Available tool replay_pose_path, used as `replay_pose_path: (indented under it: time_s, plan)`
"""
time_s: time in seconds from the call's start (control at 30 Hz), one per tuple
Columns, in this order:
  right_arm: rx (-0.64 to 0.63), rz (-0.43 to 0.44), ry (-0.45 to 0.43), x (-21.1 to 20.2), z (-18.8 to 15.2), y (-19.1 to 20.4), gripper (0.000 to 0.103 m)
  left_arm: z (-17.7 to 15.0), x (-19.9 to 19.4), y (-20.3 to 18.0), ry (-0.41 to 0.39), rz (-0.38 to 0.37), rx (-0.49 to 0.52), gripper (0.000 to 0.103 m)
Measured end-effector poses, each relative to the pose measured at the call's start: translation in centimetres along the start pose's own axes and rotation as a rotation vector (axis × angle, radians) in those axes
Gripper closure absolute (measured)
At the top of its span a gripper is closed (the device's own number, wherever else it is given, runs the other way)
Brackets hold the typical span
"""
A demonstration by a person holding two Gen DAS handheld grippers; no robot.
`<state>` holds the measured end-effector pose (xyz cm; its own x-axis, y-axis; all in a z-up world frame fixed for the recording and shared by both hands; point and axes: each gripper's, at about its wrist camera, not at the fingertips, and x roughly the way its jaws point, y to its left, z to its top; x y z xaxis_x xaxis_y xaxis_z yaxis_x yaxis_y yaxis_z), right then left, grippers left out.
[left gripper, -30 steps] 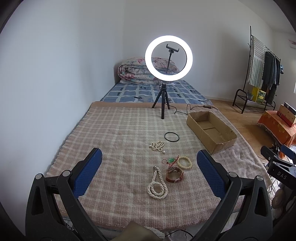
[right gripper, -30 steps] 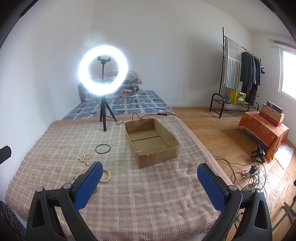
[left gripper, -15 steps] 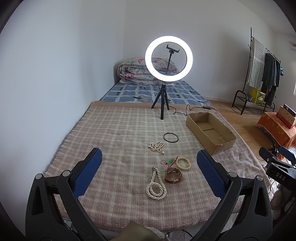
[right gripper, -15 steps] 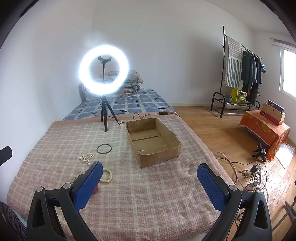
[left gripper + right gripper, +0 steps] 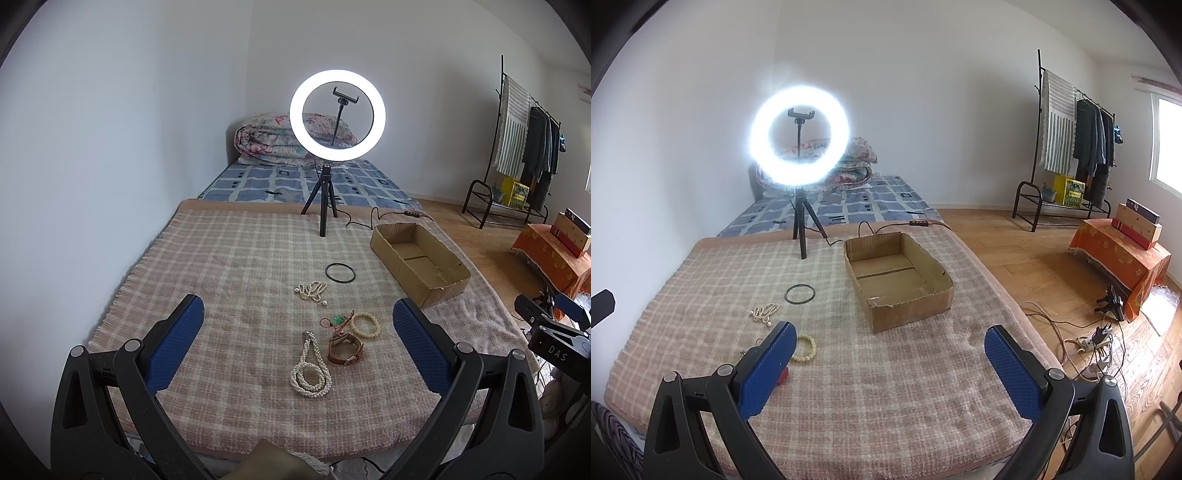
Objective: Organize jewelry
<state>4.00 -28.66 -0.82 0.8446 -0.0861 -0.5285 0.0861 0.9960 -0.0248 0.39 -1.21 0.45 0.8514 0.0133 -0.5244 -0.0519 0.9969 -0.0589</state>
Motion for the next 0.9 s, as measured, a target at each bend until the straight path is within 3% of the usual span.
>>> replay_pose_path:
  time_s: [0.9]
  plan:
    - [-0.005,0.019,0.03,1.9,0.1,0.5,0.0,-0.3,1.8,1.1,0.014,0.013,-0.023,0.0]
